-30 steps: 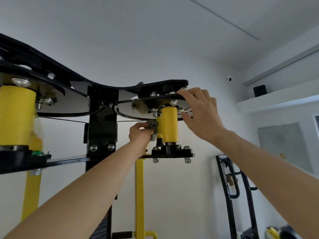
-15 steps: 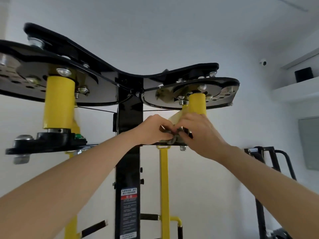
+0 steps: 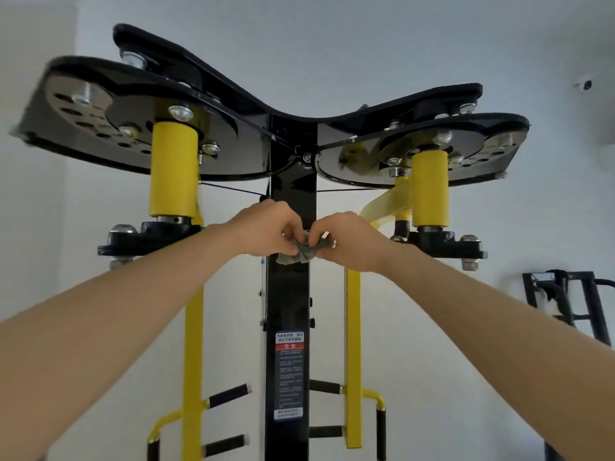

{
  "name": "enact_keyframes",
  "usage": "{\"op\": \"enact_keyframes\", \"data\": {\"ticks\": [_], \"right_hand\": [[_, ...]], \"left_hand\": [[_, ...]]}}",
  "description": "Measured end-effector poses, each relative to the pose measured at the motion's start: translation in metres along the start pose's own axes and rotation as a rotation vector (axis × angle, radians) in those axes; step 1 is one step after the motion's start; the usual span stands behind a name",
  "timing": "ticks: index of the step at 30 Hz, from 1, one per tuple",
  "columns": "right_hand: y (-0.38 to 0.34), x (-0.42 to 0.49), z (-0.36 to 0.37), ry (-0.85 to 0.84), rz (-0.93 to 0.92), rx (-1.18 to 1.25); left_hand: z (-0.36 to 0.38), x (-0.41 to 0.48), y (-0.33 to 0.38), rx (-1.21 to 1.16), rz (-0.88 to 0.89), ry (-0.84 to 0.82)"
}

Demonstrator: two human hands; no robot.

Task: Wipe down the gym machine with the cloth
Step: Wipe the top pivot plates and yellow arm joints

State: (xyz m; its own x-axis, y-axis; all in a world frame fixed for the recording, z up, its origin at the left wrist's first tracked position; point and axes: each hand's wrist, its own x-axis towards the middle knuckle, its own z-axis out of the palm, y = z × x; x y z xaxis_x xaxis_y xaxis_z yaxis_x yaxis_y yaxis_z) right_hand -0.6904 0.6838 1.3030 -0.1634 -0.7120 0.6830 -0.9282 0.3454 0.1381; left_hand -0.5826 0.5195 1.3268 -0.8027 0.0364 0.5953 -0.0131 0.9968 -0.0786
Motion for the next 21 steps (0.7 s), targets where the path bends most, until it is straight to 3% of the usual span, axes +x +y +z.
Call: {"op": "enact_keyframes", "data": {"ticks": [6,9,11,14,21], "right_hand": [[-0.009,0.004,0.026,0.156,-0.048,-0.019],[-0.01,-0.016,0.033,0.198,-0.12,-0.015],[-0.007,-0.037,0.042,0.202,-0.099,0.074],[-0.001,-0.073,0.06,0.171,0.073,0.33],[0.01,-0.15,0.112,-0.067,0.297,0.712]], "left_hand": [[0.003,-0.021,0.012,0.245,-0.009,0.046],[0.01,-0.032,0.017,0.259,0.044,0.135],[0.022,-0.041,0.017,0.201,0.111,0.157],[0.053,-0.061,0.019,0.085,0.156,0.141],[0.137,-0.1,0.024,-0.424,-0.095,0.117]]}}
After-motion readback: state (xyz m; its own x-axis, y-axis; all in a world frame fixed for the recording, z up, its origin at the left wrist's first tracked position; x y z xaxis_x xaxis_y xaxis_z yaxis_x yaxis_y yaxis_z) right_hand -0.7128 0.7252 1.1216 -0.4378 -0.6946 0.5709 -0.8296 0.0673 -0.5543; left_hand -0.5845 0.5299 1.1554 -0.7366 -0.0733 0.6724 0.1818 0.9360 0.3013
